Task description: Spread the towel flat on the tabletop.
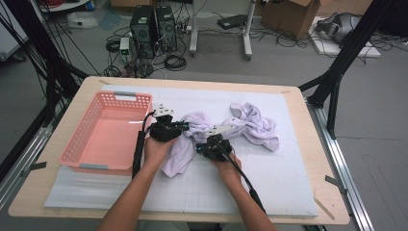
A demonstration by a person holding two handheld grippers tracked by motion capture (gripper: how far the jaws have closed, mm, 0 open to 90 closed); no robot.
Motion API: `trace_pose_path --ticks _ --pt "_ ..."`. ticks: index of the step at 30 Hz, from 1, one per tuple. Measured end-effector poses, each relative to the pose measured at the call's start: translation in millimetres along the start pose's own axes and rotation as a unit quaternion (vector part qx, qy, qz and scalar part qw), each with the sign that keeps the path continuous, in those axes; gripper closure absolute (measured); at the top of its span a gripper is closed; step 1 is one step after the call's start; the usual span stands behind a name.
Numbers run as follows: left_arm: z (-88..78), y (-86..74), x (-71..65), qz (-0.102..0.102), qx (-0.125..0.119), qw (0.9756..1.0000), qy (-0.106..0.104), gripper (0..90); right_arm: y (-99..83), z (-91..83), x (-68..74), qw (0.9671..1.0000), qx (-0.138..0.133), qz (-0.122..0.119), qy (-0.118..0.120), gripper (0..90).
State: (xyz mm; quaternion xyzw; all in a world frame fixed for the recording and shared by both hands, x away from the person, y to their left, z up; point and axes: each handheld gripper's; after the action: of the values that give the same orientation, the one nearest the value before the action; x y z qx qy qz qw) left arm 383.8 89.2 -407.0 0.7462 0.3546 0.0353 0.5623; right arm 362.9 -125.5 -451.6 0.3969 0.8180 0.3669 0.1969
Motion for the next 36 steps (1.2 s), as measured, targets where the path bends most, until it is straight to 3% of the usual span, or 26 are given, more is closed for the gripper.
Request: trace_pose_path --ticks 2,4,6,7,9,11,12,13,14,16,18,21,26,29,33,36 --pt "0.2 -0.1 -2.1 0.001 -0.001 1.0000 -0.001 84.0 -2.6 -2.7 -3.8 0.9998 0.002 0.009 0.017 90.0" --pt "0.1 0.1 -2.4 0.003 -0.001 1.0000 0.000 84.0 -3.9 -4.7 -5.2 0.9998 -0.004 0.017 0.009 87.8" --pt "-0.8 0.4 -2.6 0.001 -0.005 1.0000 0.000 84.0 -2.1 -2.2 -5.6 0.9989 -0.013 0.043 0.011 60.2" --pt "-1.3 0.6 -2.6 0.001 -0.005 1.0000 0.000 84.0 -0.4 0.3 -3.5 0.9988 -0.009 0.047 0.007 52.2" --pt "-1.9 0.7 -2.5 0.003 -0.004 1.0000 0.001 84.0 3.4 4.1 5.0 0.9996 -0.009 0.023 -0.014 47.9" --pt "-2.4 0.5 -1.5 0.002 -0.004 1.0000 0.004 84.0 6.3 6.6 14.6 0.9989 -0.006 -0.008 -0.046 51.9" --pt "-2.9 0.6 -0.8 0.000 -0.004 1.0000 0.004 84.0 7.1 7.2 19.6 0.9977 -0.009 -0.024 -0.062 60.5" --pt "-3.2 0.4 -0.4 -0.002 -0.006 1.0000 0.005 84.0 7.9 8.2 21.0 0.9983 -0.013 -0.034 -0.045 74.6" --pt "-3.8 0.5 -0.3 -0.002 -0.004 1.0000 0.006 83.9 8.3 8.5 22.6 0.9981 -0.015 -0.039 -0.047 81.7" --pt "-5.1 0.0 -0.3 -0.002 -0.003 1.0000 0.004 84.0 8.6 8.4 25.3 0.9978 -0.016 -0.046 -0.044 86.5" --pt "-6.1 -0.9 -0.8 -0.003 -0.001 1.0000 0.003 83.9 8.0 7.7 22.8 0.9985 -0.015 -0.041 -0.035 87.4" --pt "-6.6 -3.3 -0.6 -0.006 0.002 1.0000 -0.006 83.5 2.6 0.9 13.0 0.9997 -0.005 -0.022 -0.003 87.6" --pt "0.3 -10.5 -10.6 -0.011 0.019 0.9990 -0.038 82.8 -26.6 -34.6 -7.1 0.9996 -0.001 -0.025 0.017 87.6" --pt "8.4 -16.1 -21.7 -0.012 0.029 0.9979 -0.056 82.8 -40.8 -57.8 -25.1 0.9998 0.004 -0.018 0.009 87.6" --pt "16.9 -24.2 -33.3 -0.011 0.039 0.9962 -0.077 82.8 -52.3 -88.3 -42.2 0.9995 0.010 -0.029 -0.009 87.9" --pt "25.7 -30.2 -42.6 -0.014 0.051 0.9936 -0.100 82.8 -69.4 -108.8 -57.5 0.9998 0.010 -0.012 -0.015 88.2"
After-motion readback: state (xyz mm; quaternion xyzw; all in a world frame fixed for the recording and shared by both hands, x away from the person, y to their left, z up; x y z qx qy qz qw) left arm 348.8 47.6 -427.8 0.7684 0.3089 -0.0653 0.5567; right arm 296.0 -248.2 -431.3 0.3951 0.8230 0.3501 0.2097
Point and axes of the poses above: each handheld gripper's, and its own axes: z roughly forward along the jaws, y roughly out of its top, x roughly to its left, and after that the axes turned 15 degrees about -y, right-handed
